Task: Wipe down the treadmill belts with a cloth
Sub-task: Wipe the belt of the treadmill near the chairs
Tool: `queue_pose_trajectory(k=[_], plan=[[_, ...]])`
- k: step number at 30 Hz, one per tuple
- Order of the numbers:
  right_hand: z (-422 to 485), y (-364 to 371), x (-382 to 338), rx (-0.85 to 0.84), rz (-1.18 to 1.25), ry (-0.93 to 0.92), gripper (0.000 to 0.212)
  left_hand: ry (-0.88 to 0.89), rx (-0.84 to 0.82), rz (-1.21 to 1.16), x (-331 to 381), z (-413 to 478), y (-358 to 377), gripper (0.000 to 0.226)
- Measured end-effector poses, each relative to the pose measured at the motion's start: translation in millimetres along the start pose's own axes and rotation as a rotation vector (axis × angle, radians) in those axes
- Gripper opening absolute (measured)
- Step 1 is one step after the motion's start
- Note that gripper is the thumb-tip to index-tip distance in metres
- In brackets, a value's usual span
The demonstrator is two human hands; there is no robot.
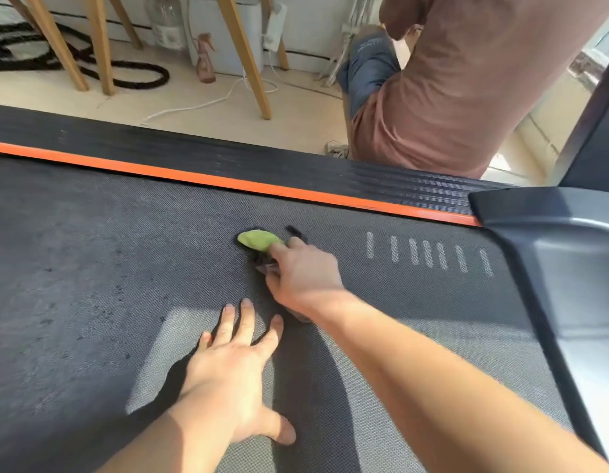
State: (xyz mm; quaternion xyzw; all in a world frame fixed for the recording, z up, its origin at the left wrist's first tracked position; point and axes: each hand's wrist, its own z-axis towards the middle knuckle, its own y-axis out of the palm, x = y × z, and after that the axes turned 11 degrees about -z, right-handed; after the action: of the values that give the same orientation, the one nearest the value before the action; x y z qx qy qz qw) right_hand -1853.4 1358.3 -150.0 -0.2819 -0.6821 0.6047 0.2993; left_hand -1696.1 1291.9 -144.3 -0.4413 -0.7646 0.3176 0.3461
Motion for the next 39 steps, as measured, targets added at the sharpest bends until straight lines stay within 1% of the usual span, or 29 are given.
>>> queue_pose_trajectory(k=[1, 2, 5, 7, 9, 12, 13, 15, 17, 18, 20, 21, 22, 23, 24, 26, 27, 30, 32, 34, 35, 37, 39], plan=[[1, 1, 23, 0.017, -0.039, 0.022, 0.041, 0.003, 0.0, 0.002, 0, 0, 0, 0.158], [4, 3, 51, 0.026, -0.079, 0.084, 0.043, 0.005, -0.003, 0.003, -1, 0, 0, 0.157], [4, 6, 152, -0.021, -0.145, 0.43, 0.046, 0.006, -0.009, 0.004, -2, 0, 2, 0.156], [-6, 9, 202, -0.038, -0.138, 0.612, 0.043, 0.008, -0.011, -0.001, -2, 1, 3, 0.155], [-14, 13, 215, -0.028, -0.125, 0.7, 0.042, 0.009, -0.015, -0.003, -3, 1, 3, 0.156], [-8, 17, 178, 0.03, -0.014, 0.773, 0.04, 0.012, 0.009, -0.007, -3, 0, 2, 0.156], [-5, 17, 157, 0.045, 0.043, 0.761, 0.039, 0.014, 0.02, -0.006, -1, -1, 1, 0.156], [-5, 15, 98, 0.063, 0.083, 0.633, 0.037, 0.011, 0.011, 0.004, -1, -3, 0, 0.156], [-15, 13, 40, 0.035, 0.017, 0.398, 0.038, 0.001, -0.008, 0.003, 0, -3, 0, 0.155], [-22, 12, 22, 0.018, -0.027, 0.262, 0.039, -0.001, -0.004, 0.001, 0, -3, 1, 0.155], [-31, 7, 25, 0.027, -0.048, 0.059, 0.039, 0.0, 0.001, 0.008, -1, -1, 1, 0.155], [-30, 6, 44, 0.049, -0.06, 0.02, 0.04, -0.003, -0.002, 0.013, -2, -1, 1, 0.156], [-26, 5, 69, 0.061, -0.097, 0.042, 0.043, -0.004, -0.004, 0.016, -2, -1, 2, 0.156], [-20, 4, 102, 0.062, -0.146, 0.13, 0.046, -0.003, -0.003, 0.015, -3, -1, 2, 0.157], [-14, 3, 139, 0.04, -0.173, 0.278, 0.047, -0.001, -0.005, 0.014, -3, -1, 2, 0.157], [-10, 2, 202, -0.025, -0.147, 0.596, 0.045, 0.005, -0.01, 0.006, -2, -2, 2, 0.156], [-11, 5, 217, -0.024, -0.131, 0.688, 0.045, 0.007, -0.007, 0.001, -2, -2, 2, 0.156], [-5, 16, 207, -0.016, -0.113, 0.79, 0.043, 0.017, 0.007, -0.004, -4, -1, 2, 0.156], [0, 18, 185, -0.005, 0.002, 0.86, 0.044, 0.009, 0.004, -0.002, -3, -2, 3, 0.155], [3, 15, 160, 0.037, 0.096, 0.847, 0.042, 0.0, 0.018, 0.004, -2, -3, 3, 0.155], [1, 13, 139, 0.051, 0.097, 0.791, 0.04, -0.003, 0.022, 0.013, -1, -3, 2, 0.155], [-8, 12, 90, 0.048, 0.054, 0.592, 0.039, -0.012, 0.013, 0.024, -1, -6, 1, 0.155], [-26, 12, 48, -0.003, 0.011, 0.295, 0.043, -0.019, 0.013, 0.018, 1, -6, 0, 0.155]])
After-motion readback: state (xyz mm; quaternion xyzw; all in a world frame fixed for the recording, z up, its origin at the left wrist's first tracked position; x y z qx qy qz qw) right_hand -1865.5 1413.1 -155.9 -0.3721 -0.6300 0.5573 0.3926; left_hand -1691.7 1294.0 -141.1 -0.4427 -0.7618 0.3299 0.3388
